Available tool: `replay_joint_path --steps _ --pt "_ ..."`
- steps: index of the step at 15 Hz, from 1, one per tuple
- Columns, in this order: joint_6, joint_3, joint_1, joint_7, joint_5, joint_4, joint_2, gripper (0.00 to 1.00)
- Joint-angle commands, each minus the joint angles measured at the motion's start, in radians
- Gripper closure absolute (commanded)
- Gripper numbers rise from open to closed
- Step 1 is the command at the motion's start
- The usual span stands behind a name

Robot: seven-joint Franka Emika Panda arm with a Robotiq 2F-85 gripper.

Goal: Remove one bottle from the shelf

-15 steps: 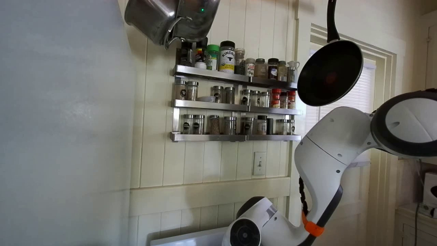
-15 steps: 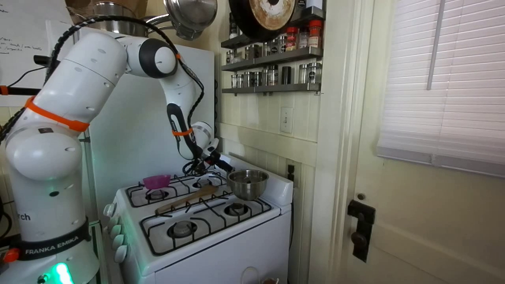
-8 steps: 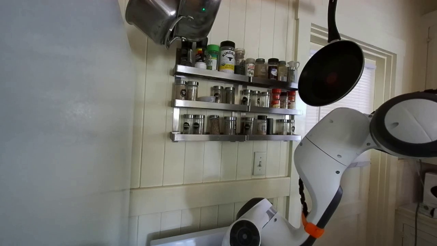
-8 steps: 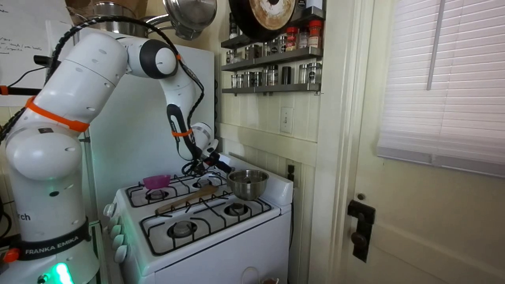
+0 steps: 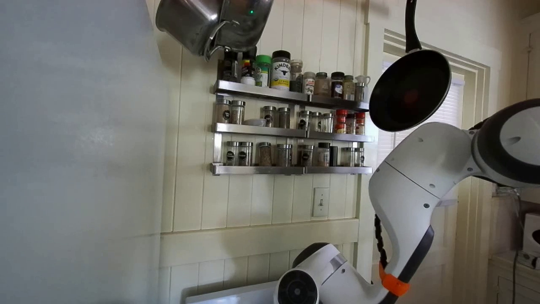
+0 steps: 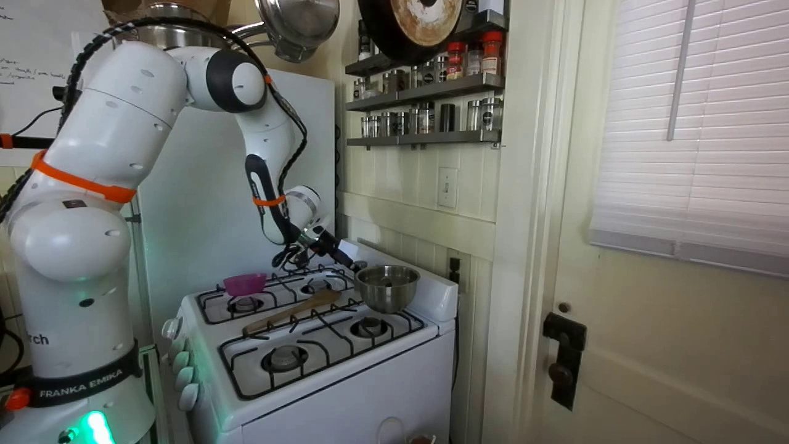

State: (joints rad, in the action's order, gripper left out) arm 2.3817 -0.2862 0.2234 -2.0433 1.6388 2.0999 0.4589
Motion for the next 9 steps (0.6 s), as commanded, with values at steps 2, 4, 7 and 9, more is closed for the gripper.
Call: replay_joint_path --steps 2,4,7,9 --pt "-0.057 -0.018 0.032 0.038 -0.138 0.099 -0.09 0.0" --pt "0.011 -0.031 0.029 0.066 -0.13 0.152 -0.137 0.0" --pt "0.133 -0.042 0.015 0.062 -0.093 0.275 -0.247 0.0" --pt "0.116 -0.027 0.036 0.061 -0.104 0.205 -0.18 0.0"
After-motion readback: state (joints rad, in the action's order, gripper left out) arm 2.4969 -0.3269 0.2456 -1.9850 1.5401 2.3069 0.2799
